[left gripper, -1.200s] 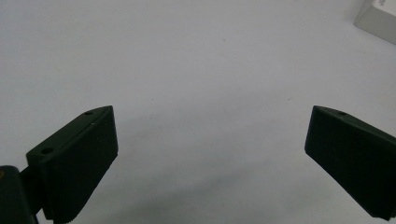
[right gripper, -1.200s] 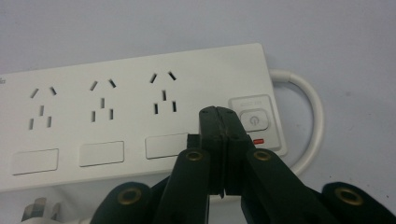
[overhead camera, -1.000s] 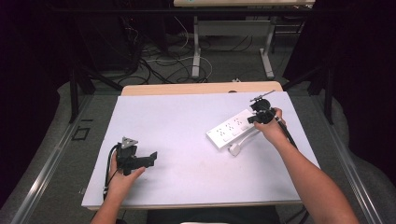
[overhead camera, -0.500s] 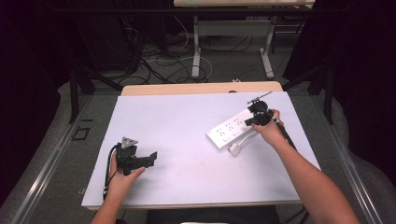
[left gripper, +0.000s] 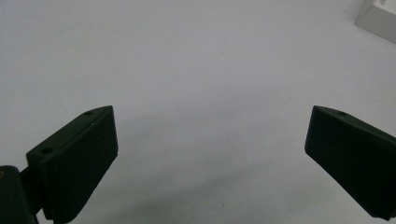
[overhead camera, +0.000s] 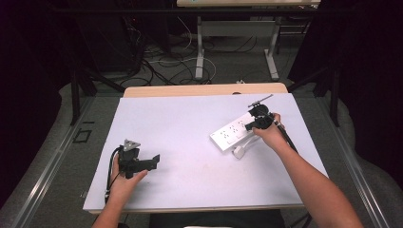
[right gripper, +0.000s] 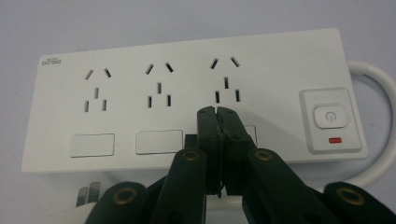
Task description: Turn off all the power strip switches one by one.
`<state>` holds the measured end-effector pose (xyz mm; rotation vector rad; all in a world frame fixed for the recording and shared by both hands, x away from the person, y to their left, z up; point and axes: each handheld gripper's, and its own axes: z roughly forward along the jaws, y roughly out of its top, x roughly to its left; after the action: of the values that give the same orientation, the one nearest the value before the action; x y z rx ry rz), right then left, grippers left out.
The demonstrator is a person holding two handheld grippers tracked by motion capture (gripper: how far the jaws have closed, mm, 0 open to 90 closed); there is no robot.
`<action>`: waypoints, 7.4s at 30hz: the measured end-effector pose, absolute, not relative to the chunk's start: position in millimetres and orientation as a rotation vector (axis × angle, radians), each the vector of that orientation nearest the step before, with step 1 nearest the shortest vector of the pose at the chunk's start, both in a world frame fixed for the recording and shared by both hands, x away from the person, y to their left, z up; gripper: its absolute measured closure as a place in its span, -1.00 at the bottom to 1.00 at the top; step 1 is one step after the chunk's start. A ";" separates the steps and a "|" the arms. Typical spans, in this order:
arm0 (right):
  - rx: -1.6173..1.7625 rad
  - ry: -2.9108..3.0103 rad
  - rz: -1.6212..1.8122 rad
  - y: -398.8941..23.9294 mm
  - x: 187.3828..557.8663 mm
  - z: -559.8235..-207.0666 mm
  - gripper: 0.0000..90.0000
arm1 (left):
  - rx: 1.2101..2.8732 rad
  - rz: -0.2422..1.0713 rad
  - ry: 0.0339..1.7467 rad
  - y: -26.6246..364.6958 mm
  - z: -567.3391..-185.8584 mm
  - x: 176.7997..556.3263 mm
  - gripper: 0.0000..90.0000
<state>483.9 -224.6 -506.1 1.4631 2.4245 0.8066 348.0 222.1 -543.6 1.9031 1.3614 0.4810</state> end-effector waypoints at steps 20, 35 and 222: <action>1.458 2.432 0.776 -217.7 484.7 -511.8 0.95 | 1.900 0.482 1.362 222.3 -543.5 347.9 -0.94; 1.436 2.422 0.800 -220.1 485.1 -514.5 0.98 | 1.913 0.483 1.358 222.8 -542.9 347.7 -0.94; 1.195 2.634 0.819 -154.8 450.7 -511.1 1.00 | 1.873 0.489 1.361 223.6 -542.9 348.4 -0.99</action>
<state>450.7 -154.8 -511.1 1.1952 2.6335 0.8192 348.4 223.6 -542.9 1.8730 1.3607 0.4890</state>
